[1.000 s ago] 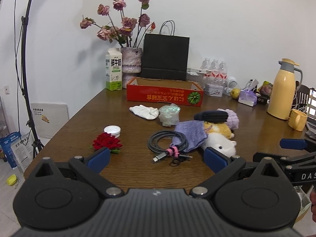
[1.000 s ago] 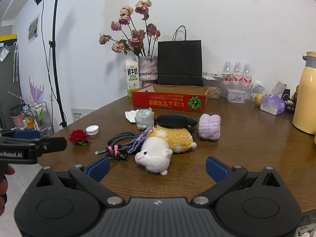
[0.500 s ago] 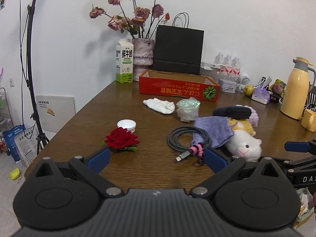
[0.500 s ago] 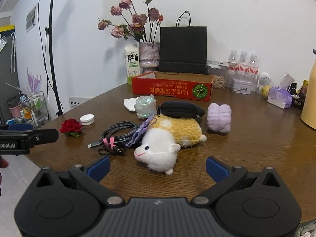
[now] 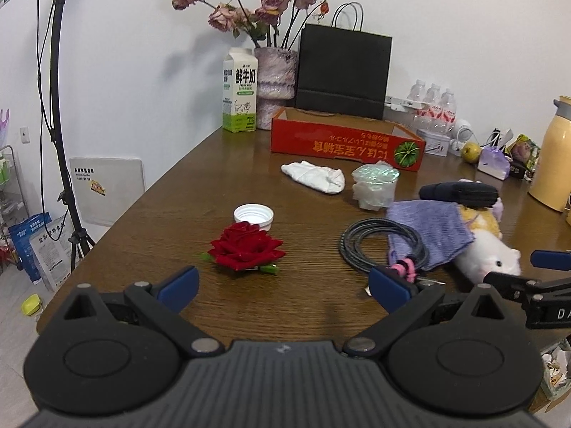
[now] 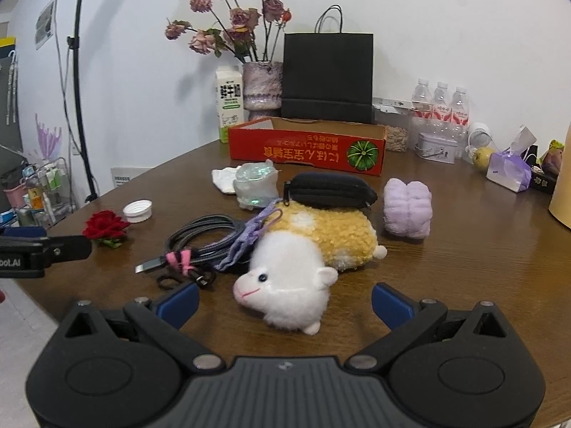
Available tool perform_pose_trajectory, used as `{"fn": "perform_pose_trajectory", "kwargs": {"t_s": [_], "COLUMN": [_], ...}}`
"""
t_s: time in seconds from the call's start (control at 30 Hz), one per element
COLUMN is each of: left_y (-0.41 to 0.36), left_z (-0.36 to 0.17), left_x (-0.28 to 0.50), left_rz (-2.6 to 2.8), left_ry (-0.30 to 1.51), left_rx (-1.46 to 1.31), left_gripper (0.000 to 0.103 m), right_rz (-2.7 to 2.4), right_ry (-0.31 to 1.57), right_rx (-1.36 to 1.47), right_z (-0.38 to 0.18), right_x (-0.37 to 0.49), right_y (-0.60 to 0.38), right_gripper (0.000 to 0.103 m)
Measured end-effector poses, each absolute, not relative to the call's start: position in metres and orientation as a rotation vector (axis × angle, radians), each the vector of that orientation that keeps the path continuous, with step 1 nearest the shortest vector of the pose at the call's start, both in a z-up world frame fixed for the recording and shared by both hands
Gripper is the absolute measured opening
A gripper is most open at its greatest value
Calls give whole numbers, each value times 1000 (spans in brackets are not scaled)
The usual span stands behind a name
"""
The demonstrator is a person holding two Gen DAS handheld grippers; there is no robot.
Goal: Organize objects
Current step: 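Grasp the red rose with the left tool while the right tool grasps the white plush sheep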
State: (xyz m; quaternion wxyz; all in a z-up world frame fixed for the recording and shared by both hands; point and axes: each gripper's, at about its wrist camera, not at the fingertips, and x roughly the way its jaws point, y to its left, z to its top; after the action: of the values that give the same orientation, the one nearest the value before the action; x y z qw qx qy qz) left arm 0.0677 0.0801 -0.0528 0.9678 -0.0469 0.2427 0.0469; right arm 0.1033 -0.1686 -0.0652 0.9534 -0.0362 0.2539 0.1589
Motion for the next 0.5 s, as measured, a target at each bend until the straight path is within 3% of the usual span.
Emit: {"fn": "perform_pose_trajectory", "kwargs": {"t_s": [0.23,0.5], "left_y": [86,87], "left_z": [-58,-59], "left_x": [81,85], "left_rz": [113,127], "left_ry": [511,520], "left_rx": [-97,-95], "left_gripper": [103,103], "right_rz": [299,310], "right_ry": [521,576], "right_rx": [-60,-35], "right_z": [-71,-81], "right_x": [123,146], "right_y": [-164,-159], "right_gripper": [100,82]}}
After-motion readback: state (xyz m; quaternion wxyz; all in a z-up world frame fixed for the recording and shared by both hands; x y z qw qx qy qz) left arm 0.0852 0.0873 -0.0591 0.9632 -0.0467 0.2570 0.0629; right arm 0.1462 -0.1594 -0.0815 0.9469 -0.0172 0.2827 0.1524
